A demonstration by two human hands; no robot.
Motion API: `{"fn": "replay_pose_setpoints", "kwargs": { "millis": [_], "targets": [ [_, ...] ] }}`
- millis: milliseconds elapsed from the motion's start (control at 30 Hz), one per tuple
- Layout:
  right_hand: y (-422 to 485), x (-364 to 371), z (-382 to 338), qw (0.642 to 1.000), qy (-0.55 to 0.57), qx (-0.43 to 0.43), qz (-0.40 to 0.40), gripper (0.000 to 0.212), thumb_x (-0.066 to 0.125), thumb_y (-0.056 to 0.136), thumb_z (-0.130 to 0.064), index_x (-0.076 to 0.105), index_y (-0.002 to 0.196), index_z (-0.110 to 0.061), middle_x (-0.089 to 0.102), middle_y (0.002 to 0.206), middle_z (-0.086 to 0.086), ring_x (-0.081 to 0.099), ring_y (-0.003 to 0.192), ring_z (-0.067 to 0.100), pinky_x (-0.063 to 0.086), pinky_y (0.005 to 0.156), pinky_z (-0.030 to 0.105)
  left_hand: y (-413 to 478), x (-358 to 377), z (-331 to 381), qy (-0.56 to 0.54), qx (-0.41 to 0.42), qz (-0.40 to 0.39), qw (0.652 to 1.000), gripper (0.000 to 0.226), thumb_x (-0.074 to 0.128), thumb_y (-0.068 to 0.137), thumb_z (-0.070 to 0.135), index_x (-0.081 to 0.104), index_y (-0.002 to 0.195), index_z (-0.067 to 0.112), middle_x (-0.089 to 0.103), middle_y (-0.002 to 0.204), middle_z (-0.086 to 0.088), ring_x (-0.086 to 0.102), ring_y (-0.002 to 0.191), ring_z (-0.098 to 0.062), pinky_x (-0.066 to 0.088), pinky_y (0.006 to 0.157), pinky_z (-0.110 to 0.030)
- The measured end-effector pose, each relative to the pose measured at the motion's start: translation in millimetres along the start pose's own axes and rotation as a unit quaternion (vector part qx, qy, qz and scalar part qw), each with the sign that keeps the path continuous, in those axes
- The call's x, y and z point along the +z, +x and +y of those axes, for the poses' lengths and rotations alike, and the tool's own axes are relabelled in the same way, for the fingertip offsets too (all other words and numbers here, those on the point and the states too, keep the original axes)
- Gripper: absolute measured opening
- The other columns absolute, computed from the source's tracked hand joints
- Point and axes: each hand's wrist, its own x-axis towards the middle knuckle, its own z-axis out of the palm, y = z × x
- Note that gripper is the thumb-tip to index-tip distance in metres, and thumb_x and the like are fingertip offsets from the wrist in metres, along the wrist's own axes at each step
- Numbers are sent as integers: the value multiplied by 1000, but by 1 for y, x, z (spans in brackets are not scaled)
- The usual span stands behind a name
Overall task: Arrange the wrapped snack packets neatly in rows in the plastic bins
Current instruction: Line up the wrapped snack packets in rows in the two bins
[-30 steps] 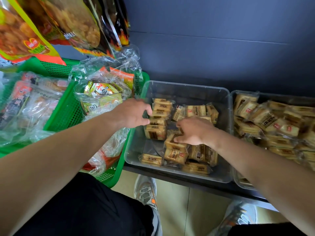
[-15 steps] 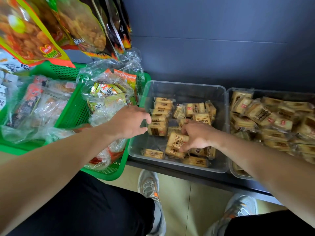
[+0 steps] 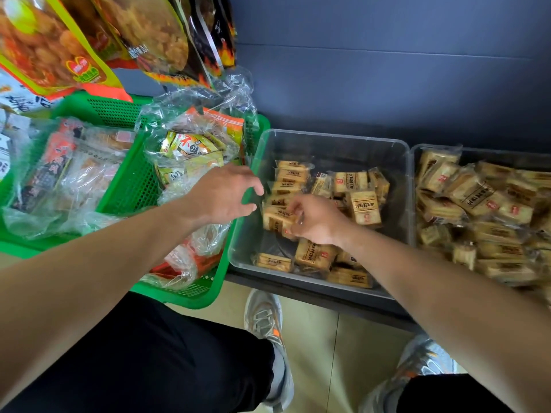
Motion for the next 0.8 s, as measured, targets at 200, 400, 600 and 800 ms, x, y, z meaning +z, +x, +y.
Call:
{"fn": "replay_pose_setpoints", "kwargs": {
  "millis": [200,400,600,800],
  "targets": [
    [13,36,11,984,-165,-68,28,30,77,83,-20,48,88,-29,51,118,-2,55,89,21,49,72,34,3,4,-7,-19,17,-11,1000,28,70,90,41,67,116,30,60,128,3,52,122,-22,43,103,-47],
    [1,25,13,981,-162,-99,34,16,72,91,-36,74,106,-29,63,109,-9,59,100,10,54,92,39,9,5,-7,-41,11,-16,999,26,70,92,39,68,116,29,58,125,2,51,121,-21,42,102,-42],
    [1,35,3,971,-190,-59,-136,33,73,89,-47,72,116,-29,72,109,-8,65,100,16,55,90,38,11,5,-6,-69,-8,-19,997,24,69,93,41,67,115,31,55,121,3,52,118,-21,42,98,-39],
    [8,45,5,958,-251,-77,-114,43,74,83,-56,68,120,-34,70,110,-10,62,102,18,52,85,34,11,6,-6,-79,-12,-19,997,23,68,94,40,68,114,30,50,114,7,53,115,-20,42,96,-36]
  ]
}}
